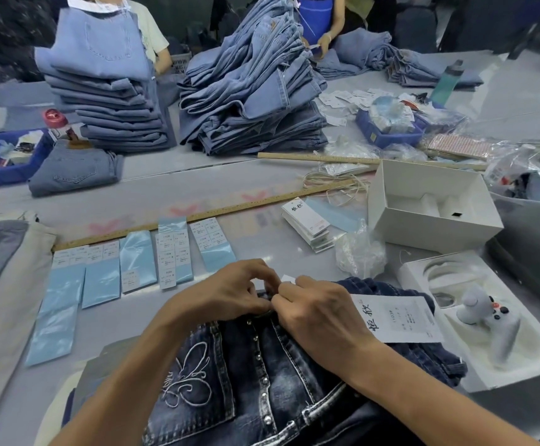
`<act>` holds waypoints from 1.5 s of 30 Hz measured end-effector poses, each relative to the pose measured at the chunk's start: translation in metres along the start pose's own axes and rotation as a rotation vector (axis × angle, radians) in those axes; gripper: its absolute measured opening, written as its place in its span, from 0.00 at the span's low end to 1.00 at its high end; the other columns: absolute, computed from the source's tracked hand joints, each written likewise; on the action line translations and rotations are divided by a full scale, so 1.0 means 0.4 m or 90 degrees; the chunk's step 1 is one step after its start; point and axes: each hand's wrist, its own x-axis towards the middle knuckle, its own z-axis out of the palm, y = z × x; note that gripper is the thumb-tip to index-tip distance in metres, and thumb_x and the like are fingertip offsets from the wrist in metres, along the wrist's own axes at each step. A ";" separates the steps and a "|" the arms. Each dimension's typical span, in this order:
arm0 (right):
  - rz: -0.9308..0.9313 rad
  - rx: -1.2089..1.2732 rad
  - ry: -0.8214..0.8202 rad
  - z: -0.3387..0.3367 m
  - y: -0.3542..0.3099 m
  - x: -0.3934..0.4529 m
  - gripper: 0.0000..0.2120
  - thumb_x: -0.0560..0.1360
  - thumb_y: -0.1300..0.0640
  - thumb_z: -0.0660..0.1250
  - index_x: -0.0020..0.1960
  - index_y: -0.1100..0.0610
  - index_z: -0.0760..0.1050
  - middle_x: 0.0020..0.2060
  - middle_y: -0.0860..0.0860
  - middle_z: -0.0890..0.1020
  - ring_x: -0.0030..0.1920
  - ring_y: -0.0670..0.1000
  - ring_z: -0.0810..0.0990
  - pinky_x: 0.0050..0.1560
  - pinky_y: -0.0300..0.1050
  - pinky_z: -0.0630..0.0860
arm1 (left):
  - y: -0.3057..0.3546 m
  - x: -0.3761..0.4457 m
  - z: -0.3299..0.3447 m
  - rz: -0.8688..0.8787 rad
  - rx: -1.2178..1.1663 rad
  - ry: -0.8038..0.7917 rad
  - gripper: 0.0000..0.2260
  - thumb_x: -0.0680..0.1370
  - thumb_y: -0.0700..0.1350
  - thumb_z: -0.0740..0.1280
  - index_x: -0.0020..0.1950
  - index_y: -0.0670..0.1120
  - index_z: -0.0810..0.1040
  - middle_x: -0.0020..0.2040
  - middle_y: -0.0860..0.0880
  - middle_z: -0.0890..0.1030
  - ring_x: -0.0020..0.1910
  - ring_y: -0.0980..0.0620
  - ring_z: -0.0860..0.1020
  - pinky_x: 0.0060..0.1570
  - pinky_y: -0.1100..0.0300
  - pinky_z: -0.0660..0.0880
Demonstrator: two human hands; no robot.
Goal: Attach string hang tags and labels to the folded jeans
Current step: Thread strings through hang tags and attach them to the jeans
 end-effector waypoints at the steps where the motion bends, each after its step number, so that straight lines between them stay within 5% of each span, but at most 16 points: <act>1: 0.010 0.001 -0.013 0.000 0.002 0.002 0.11 0.68 0.66 0.75 0.36 0.54 0.75 0.31 0.49 0.76 0.29 0.51 0.72 0.26 0.45 0.63 | 0.001 0.004 -0.005 0.002 0.004 -0.012 0.06 0.76 0.37 0.73 0.50 0.46 0.83 0.51 0.50 0.79 0.33 0.60 0.73 0.36 0.68 0.69; 5: 0.054 0.029 -0.045 -0.023 0.002 -0.005 0.09 0.71 0.62 0.76 0.39 0.53 0.77 0.33 0.49 0.77 0.31 0.50 0.73 0.29 0.44 0.63 | 0.002 0.010 -0.013 0.029 0.011 -0.026 0.07 0.75 0.36 0.73 0.48 0.48 0.83 0.49 0.52 0.80 0.33 0.65 0.75 0.36 0.70 0.70; 9: 0.087 0.078 -0.034 -0.059 -0.015 -0.035 0.03 0.77 0.55 0.70 0.47 0.54 0.81 0.43 0.48 0.79 0.42 0.49 0.75 0.40 0.43 0.76 | -0.025 -0.004 -0.004 0.036 -0.089 0.027 0.05 0.76 0.37 0.75 0.46 0.46 0.83 0.44 0.45 0.82 0.34 0.61 0.76 0.38 0.61 0.72; 13: 0.219 0.169 0.119 -0.093 0.024 -0.067 0.07 0.80 0.57 0.66 0.52 0.58 0.82 0.51 0.50 0.78 0.49 0.49 0.76 0.46 0.41 0.79 | -0.062 -0.053 0.007 0.046 -0.317 0.274 0.04 0.75 0.37 0.74 0.48 0.42 0.81 0.46 0.46 0.87 0.41 0.48 0.85 0.36 0.59 0.80; 17: 0.311 0.253 0.063 -0.089 0.061 -0.108 0.09 0.79 0.56 0.69 0.58 0.54 0.82 0.51 0.44 0.81 0.51 0.46 0.80 0.52 0.45 0.79 | -0.067 -0.105 0.021 0.119 -0.434 0.420 0.07 0.71 0.44 0.78 0.44 0.46 0.82 0.48 0.42 0.87 0.47 0.43 0.86 0.43 0.58 0.82; 24: 0.292 0.355 0.016 -0.061 0.037 -0.099 0.12 0.78 0.53 0.69 0.61 0.50 0.81 0.53 0.40 0.80 0.51 0.40 0.78 0.55 0.40 0.79 | -0.032 -0.116 0.002 0.190 -0.724 0.365 0.16 0.66 0.48 0.82 0.41 0.47 0.76 0.45 0.37 0.85 0.37 0.50 0.80 0.34 0.62 0.75; 34: 0.309 0.393 0.024 -0.042 0.036 -0.048 0.02 0.78 0.55 0.72 0.50 0.49 0.82 0.43 0.40 0.80 0.43 0.39 0.79 0.42 0.25 0.72 | 0.031 -0.114 0.002 0.224 -0.583 0.399 0.13 0.67 0.50 0.82 0.45 0.46 0.85 0.36 0.45 0.82 0.30 0.52 0.71 0.29 0.64 0.69; 40: 0.296 0.516 0.125 -0.084 0.031 -0.046 0.04 0.76 0.58 0.73 0.49 0.50 0.80 0.41 0.41 0.82 0.43 0.46 0.82 0.43 0.34 0.77 | 0.059 -0.112 0.000 0.234 -0.368 0.427 0.08 0.73 0.40 0.75 0.49 0.49 0.88 0.40 0.52 0.84 0.34 0.60 0.76 0.35 0.70 0.72; 42: 0.279 0.528 0.165 -0.107 0.033 -0.042 0.04 0.76 0.58 0.73 0.49 0.51 0.80 0.42 0.42 0.82 0.44 0.48 0.83 0.45 0.41 0.80 | 0.066 -0.110 0.005 0.247 -0.307 0.411 0.08 0.75 0.39 0.74 0.51 0.50 0.87 0.41 0.50 0.84 0.36 0.58 0.77 0.37 0.70 0.72; 45: 0.298 0.614 0.197 -0.135 0.040 -0.035 0.02 0.77 0.55 0.71 0.50 0.51 0.81 0.43 0.44 0.84 0.46 0.48 0.84 0.47 0.37 0.80 | 0.077 -0.105 0.020 0.244 -0.265 0.391 0.10 0.74 0.41 0.73 0.52 0.53 0.87 0.45 0.49 0.86 0.41 0.51 0.81 0.39 0.66 0.76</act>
